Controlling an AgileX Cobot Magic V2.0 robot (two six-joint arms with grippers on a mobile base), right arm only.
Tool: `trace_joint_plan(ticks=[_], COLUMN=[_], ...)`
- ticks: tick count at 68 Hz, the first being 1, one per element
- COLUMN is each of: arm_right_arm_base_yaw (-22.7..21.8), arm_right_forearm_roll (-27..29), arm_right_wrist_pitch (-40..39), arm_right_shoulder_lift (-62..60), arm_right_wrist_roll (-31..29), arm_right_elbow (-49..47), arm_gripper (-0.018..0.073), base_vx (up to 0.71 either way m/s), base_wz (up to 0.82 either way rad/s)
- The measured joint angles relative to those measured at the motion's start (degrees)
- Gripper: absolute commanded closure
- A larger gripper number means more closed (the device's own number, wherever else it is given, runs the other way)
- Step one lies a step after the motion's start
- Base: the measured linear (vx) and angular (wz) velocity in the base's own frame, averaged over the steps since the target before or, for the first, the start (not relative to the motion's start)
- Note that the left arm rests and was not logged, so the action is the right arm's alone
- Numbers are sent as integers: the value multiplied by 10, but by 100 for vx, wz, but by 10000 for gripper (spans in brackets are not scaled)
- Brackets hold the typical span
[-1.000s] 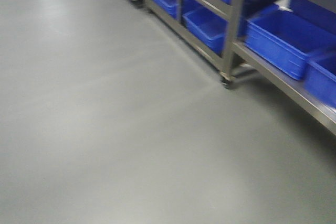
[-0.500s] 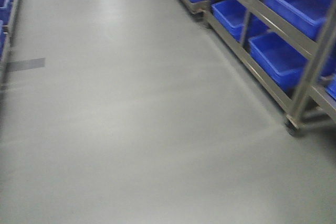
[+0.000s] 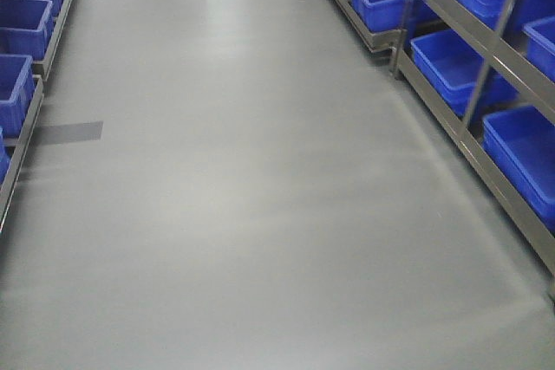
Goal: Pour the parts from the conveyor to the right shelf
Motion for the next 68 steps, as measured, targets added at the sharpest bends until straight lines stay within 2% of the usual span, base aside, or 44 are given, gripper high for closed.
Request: trace_joint_plan(ticks=[68], arm_right_arm_base_yaw=[0], arm_right_forearm_roll=[0], arm_right_wrist_pitch=[0], arm_right_shoulder_lift=[0], arm_right_wrist_roll=[0], arm_right_elbow=[0], arm_gripper=[565], base_vx=[66], base_wz=[9])
